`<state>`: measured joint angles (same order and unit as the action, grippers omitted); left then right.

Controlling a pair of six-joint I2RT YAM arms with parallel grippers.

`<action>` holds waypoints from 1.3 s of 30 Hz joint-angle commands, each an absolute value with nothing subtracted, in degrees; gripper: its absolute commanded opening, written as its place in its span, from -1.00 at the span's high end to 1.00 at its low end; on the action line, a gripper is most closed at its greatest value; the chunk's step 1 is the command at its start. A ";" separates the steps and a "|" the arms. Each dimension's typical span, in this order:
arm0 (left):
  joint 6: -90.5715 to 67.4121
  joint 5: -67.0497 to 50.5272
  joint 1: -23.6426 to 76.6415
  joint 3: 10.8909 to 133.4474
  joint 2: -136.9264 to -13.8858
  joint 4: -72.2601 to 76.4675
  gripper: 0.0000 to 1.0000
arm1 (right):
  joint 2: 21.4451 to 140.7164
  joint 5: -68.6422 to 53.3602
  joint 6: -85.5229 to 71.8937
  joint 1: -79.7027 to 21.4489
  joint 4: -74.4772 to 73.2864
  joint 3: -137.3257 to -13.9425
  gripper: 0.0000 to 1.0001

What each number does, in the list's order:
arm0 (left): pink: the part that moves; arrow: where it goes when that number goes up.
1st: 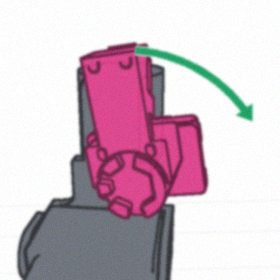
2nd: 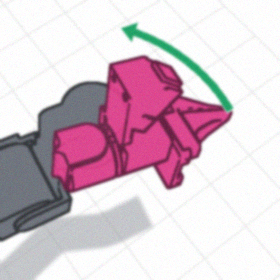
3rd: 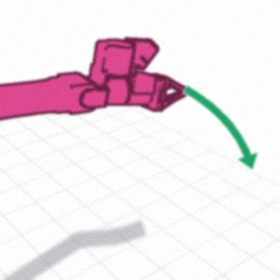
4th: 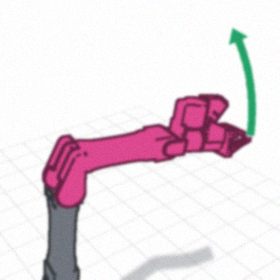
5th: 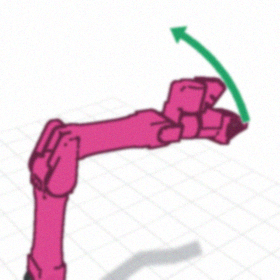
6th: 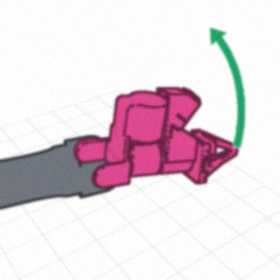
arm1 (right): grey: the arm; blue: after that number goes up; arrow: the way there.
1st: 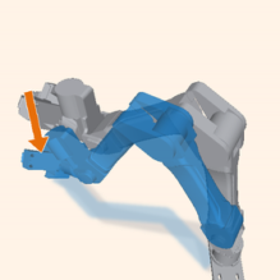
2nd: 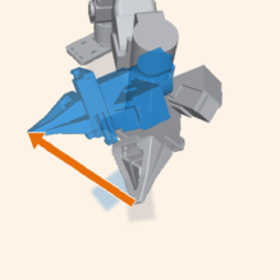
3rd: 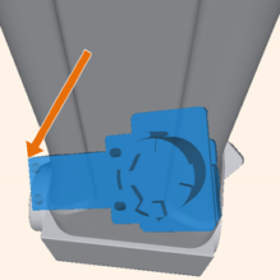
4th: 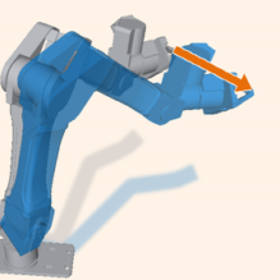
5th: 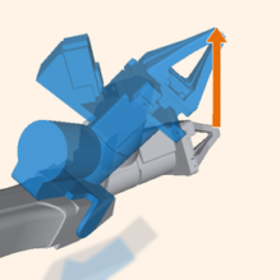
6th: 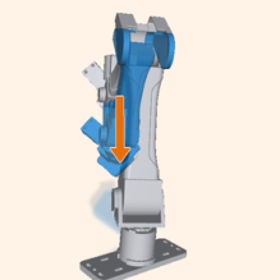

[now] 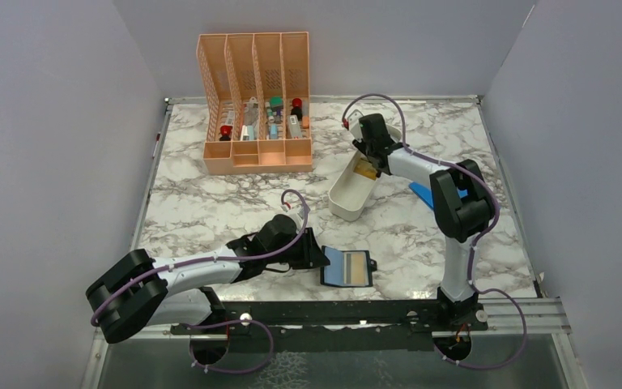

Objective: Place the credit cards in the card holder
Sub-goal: Pick up the credit card from the storage box.

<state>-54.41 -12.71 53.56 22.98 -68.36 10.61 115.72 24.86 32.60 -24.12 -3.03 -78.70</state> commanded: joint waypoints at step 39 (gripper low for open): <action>-55.72 -15.21 53.17 21.71 -69.44 14.97 0.35 | 116.35 18.58 29.99 -21.38 -11.05 -87.44 0.64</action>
